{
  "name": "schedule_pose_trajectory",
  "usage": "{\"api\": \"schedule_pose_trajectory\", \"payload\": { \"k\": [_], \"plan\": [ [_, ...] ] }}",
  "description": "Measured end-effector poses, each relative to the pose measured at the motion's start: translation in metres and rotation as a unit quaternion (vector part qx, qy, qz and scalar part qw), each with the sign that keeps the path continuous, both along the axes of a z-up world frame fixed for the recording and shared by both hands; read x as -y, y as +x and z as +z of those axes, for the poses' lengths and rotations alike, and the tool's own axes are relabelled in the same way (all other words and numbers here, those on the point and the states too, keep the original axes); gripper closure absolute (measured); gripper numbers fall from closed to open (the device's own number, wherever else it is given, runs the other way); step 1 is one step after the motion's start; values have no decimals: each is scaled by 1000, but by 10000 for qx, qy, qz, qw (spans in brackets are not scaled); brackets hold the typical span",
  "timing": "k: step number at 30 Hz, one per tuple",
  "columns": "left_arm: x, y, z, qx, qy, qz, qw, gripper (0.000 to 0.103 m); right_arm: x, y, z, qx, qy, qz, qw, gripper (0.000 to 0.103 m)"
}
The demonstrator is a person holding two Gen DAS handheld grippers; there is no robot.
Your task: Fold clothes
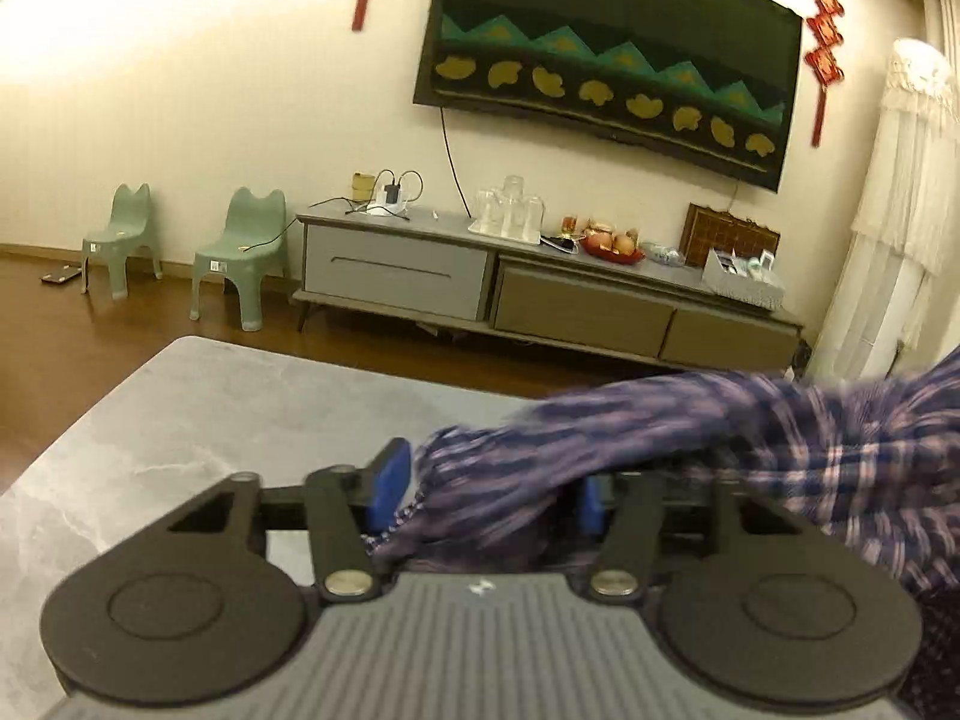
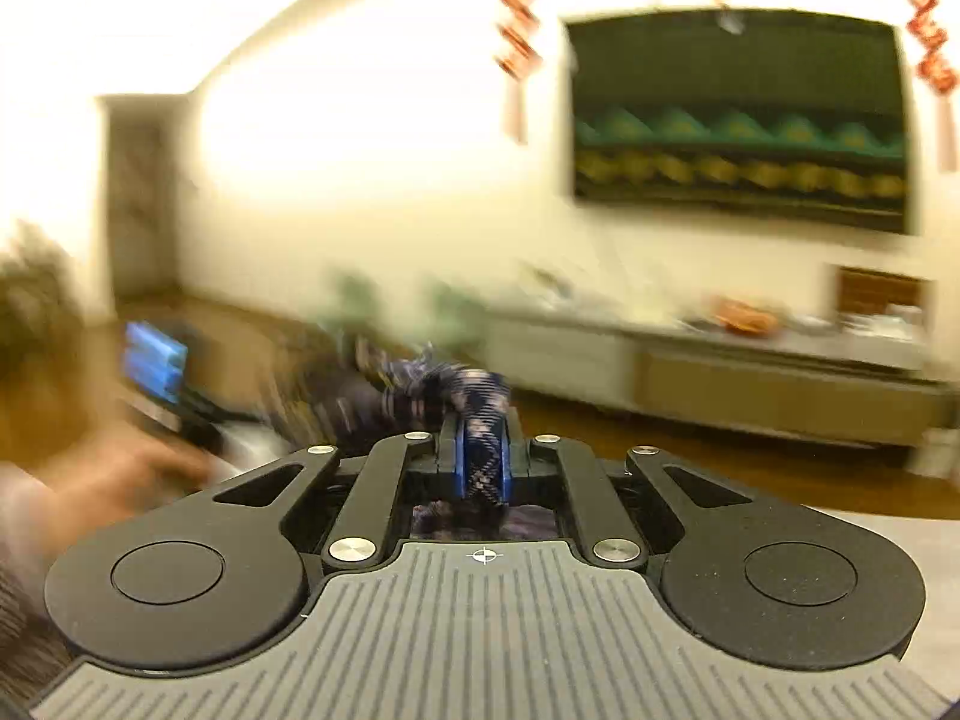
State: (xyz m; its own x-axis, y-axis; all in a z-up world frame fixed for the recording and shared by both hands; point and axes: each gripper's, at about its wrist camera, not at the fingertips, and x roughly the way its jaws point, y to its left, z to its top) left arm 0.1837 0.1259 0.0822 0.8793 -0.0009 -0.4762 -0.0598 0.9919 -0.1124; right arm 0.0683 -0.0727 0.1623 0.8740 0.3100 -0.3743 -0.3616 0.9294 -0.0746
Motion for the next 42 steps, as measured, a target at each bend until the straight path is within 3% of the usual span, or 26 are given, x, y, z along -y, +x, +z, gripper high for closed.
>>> {"api": "schedule_pose_trajectory", "payload": {
  "k": [3, 5, 8, 12, 17, 18, 20, 21, 22, 24, 25, 29, 33, 37, 39, 42],
  "plan": [
    [29, -24, 3, -8, 410, -529, 9978, 43, 28, 6, -27, -482, 149, -316, 9982, 95],
    [54, -50, 5, 225, 895, -1118, 9894, 37, 33, -8, -37, -511, 293, -296, 9978, 95],
    [85, -92, 2, 852, 1578, -2064, 9619, 27, 39, -21, -42, -514, 387, -308, 9975, 95],
    [115, -134, -16, 1619, 2225, -3088, 9105, 13, 41, -23, -46, -450, 508, -207, 9975, 95],
    [162, -121, -61, 1510, 2920, -3466, 8785, 9, 49, -39, -48, -399, 680, 200, 9967, 95],
    [169, -113, -68, 1465, 3038, -3492, 8743, 13, 48, -46, -47, -362, 658, 312, 9967, 95],
    [182, -92, -79, 1359, 3244, -3488, 8687, 56, 46, -54, -48, -312, 578, 458, 9968, 95],
    [182, -82, -79, 1289, 3204, -3455, 8726, 94, 45, -57, -49, -307, 515, 449, 9972, 95],
    [179, -72, -75, 1207, 3064, -3400, 8809, 96, 45, -59, -50, -301, 453, 440, 9976, 95],
    [163, -66, -50, 1315, 2602, -3296, 8980, 96, 50, -61, -50, -225, 351, 181, 9990, 95],
    [156, -73, -28, 1493, 2482, -3195, 9023, 96, 55, -63, -48, -163, 352, 40, 9992, 95],
    [131, -124, 85, 2438, 2352, -2643, 9030, 97, 55, -87, 4, 659, 341, 150, 9971, 95],
    [120, -174, 201, 3247, 2535, -1993, 8891, 96, 41, -126, 91, 1866, 257, 486, 9809, 96],
    [124, -215, 304, 3736, 2758, -1343, 8754, 96, 25, -169, 188, 3013, 142, 759, 9504, 96],
    [126, -230, 343, 3918, 2954, -1047, 8650, 96, 19, -187, 230, 3481, 117, 865, 9334, 96],
    [131, -235, 373, 4033, 3167, -778, 8550, 96, 12, -196, 270, 3832, 69, 889, 9194, 96]
  ]
}}
